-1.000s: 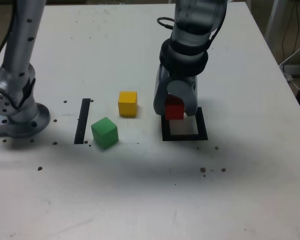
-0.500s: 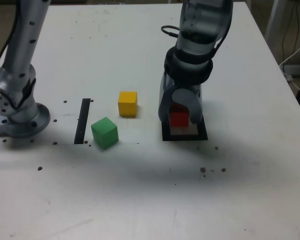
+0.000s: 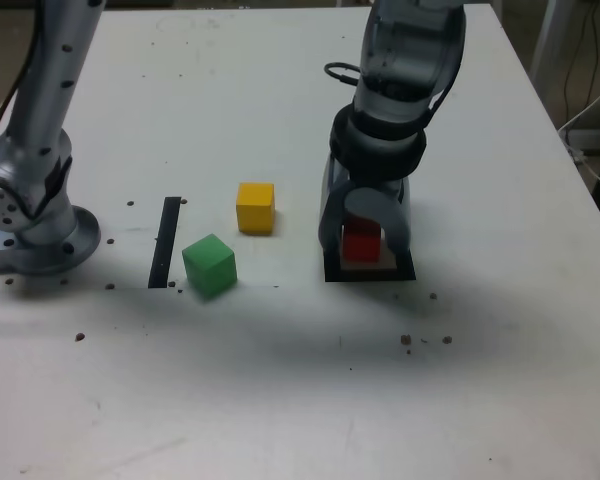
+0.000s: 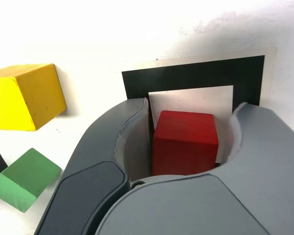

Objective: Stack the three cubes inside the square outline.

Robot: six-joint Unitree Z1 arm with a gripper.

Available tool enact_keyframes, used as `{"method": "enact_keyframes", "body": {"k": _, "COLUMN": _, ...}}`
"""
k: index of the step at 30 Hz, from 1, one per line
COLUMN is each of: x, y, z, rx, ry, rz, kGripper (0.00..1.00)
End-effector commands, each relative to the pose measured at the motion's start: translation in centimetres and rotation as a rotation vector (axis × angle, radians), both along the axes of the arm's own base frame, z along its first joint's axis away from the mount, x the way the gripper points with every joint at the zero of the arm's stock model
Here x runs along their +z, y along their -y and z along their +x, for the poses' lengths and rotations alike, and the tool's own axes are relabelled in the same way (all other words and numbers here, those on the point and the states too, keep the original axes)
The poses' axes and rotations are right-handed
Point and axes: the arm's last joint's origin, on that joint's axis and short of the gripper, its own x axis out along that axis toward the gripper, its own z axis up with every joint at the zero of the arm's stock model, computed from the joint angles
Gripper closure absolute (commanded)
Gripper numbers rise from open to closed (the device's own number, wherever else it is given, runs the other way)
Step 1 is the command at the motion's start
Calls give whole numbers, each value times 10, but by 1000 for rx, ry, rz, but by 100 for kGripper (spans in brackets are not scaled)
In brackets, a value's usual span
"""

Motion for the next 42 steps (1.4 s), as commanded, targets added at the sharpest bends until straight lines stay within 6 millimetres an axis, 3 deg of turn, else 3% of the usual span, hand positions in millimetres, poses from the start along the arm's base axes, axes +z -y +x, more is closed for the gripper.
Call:
{"method": "enact_keyframes", "body": {"k": 1, "x": -1, "y": 1, "z": 0, "rx": -3, "ry": -2, "rz": 1, "kGripper": 2}}
{"method": "enact_keyframes", "body": {"k": 8, "x": 16, "y": -3, "z": -10, "rx": 0, "ry": 39, "rz": 39, "kGripper": 1}}
{"method": "enact_keyframes", "body": {"k": 15, "x": 52, "y": -11, "z": -40, "rx": 33, "ry": 61, "rz": 150, "kGripper": 1}}
{"method": "enact_keyframes", "body": {"k": 20, "x": 65, "y": -19, "z": -61, "rx": 52, "ry": 12, "rz": 186, "kGripper": 1}}
{"method": "enact_keyframes", "body": {"k": 32, "x": 55, "y": -39, "z": -91, "rx": 110, "ry": -106, "rz": 184, "kGripper": 3}}
{"method": "enact_keyframes", "body": {"k": 42, "x": 28, "y": -37, "z": -101, "rx": 121, "ry": -146, "rz": 135, "kGripper": 4}}
